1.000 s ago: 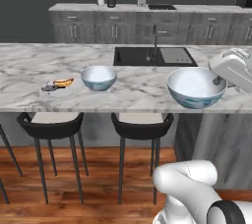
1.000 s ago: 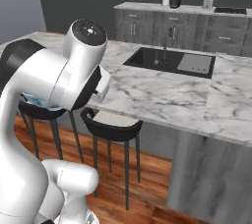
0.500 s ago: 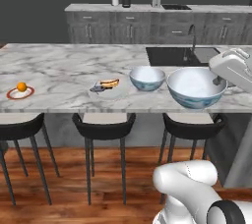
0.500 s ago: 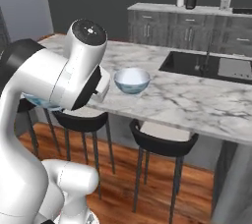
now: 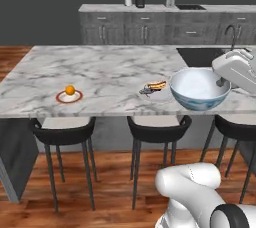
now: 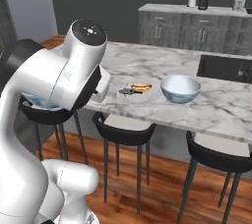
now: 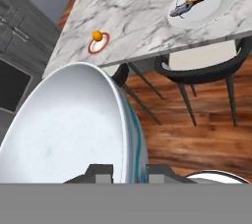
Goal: Take the smaller bowl and place it next to the appetizer plate on the dining counter , and place the larger bowl next to the plate with cooked food.
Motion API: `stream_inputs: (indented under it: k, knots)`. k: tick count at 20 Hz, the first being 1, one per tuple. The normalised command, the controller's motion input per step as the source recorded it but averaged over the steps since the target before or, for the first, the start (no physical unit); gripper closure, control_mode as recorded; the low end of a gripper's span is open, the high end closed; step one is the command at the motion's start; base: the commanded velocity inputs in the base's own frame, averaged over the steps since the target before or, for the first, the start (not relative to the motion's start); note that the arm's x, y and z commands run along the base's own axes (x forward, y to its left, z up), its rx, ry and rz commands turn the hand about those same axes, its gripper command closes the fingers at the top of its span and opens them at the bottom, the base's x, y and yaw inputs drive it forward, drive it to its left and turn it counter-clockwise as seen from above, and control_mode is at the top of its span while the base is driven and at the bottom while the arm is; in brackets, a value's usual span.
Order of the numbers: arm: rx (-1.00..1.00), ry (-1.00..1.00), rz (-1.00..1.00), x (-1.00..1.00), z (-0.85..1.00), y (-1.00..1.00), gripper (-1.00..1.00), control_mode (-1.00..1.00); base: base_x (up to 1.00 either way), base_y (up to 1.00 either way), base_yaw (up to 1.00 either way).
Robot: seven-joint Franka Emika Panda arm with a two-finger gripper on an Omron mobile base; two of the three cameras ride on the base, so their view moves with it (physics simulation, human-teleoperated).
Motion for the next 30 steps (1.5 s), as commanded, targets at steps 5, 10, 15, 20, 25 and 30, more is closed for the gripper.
stream_inputs:
  k: [5,10,15,20,25,30]
  knots:
    - [0.0,0.0,0.0,0.0,0.0,0.0,1.0,1.0,0.65,1.0,-0.08]
    - [0.0,0.0,0.0,0.0,0.0,0.0,1.0,1.0,0.76,0.74,-0.12]
    - [0.0,0.0,0.0,0.0,0.0,0.0,1.0,1.0,0.66,0.4,-0.22]
    - [0.0,0.0,0.0,0.0,0.0,0.0,1.0,1.0,0.34,0.62,-0.33]
    - [0.0,0.0,0.0,0.0,0.0,0.0,1.0,1.0,0.24,0.56,-0.27]
    - [0.0,0.0,0.0,0.1,-0.25,-0.12,1.0,-1.0,0.1,0.03,-0.02]
